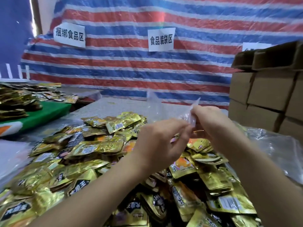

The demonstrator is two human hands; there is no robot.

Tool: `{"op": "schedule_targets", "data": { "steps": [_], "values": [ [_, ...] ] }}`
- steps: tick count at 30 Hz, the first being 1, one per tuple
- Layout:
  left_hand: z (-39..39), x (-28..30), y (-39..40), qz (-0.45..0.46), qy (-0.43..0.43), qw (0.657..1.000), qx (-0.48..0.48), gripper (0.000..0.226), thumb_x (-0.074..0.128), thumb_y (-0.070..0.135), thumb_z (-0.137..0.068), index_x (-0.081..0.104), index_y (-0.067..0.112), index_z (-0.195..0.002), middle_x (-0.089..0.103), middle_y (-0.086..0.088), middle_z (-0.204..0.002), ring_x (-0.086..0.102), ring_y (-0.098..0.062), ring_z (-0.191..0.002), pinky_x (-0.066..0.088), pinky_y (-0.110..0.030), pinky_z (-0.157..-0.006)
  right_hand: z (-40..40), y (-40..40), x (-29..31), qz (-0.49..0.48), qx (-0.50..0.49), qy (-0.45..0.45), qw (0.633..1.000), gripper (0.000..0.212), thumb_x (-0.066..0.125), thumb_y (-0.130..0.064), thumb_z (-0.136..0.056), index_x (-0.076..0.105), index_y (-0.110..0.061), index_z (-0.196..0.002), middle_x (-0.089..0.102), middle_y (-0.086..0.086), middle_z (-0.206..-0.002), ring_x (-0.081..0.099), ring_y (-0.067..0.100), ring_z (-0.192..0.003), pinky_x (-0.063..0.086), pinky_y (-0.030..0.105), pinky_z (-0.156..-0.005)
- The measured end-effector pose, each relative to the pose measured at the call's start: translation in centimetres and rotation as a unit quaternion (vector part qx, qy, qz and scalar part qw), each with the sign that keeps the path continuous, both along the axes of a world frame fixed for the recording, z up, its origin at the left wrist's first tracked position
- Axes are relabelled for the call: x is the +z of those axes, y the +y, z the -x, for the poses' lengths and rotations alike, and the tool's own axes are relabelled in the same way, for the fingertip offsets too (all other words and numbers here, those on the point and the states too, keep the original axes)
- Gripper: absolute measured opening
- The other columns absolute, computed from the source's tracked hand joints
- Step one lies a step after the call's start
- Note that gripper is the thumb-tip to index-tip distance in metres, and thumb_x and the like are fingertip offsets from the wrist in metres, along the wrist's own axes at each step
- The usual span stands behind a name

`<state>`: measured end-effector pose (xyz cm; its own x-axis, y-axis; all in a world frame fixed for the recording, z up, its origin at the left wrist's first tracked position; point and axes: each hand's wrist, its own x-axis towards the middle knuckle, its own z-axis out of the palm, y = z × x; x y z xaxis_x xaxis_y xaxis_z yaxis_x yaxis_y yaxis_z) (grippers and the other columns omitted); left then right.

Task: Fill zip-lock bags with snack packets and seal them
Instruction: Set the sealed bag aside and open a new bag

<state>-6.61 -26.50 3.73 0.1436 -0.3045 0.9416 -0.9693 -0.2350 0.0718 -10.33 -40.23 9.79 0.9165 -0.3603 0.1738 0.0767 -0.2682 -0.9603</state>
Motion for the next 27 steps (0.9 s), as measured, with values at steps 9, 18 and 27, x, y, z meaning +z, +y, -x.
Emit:
{"op": "schedule_targets", "data": {
  "steps": [9,18,27],
  "values": [
    [-0.5,1.9,0.6,0.033,0.227,0.973,0.023,0.033,0.056,0.033,-0.096,0.050,0.030,-0.063,0.052,0.014,-0.053,0.051,-0.002,-0.055,0.036,-0.013,-0.051,0.5,0.5,-0.2,0.071,0.078,-0.029,0.994,0.024,0.053,-0.011,-0.102,0.062,0.004,-0.087,0.059,0.011,-0.065,0.054,0.013,-0.051,0.049,0.020,-0.049],
    [-0.7,2.1,0.9,-0.019,0.302,0.952,0.050,0.034,0.051,0.030,-0.099,0.054,0.014,-0.069,0.047,0.009,-0.055,0.042,-0.006,-0.053,0.030,-0.021,-0.047,1.0,0.5,-0.4,0.131,0.180,-0.017,0.975,0.027,0.053,-0.011,-0.101,0.063,0.014,-0.100,0.063,0.006,-0.068,0.059,0.014,-0.059,0.049,0.020,-0.055],
    [-1.0,2.5,0.8,-0.018,0.437,0.899,-0.018,0.034,0.055,0.039,-0.096,0.060,0.010,-0.081,0.068,-0.007,-0.073,0.066,-0.020,-0.064,0.058,-0.040,-0.068,1.0,1.0,-0.5,0.223,0.142,-0.029,0.964,0.026,0.052,-0.006,-0.100,0.066,-0.003,-0.078,0.062,0.004,-0.062,0.059,0.012,-0.057,0.048,0.023,-0.056]
  ]
}}
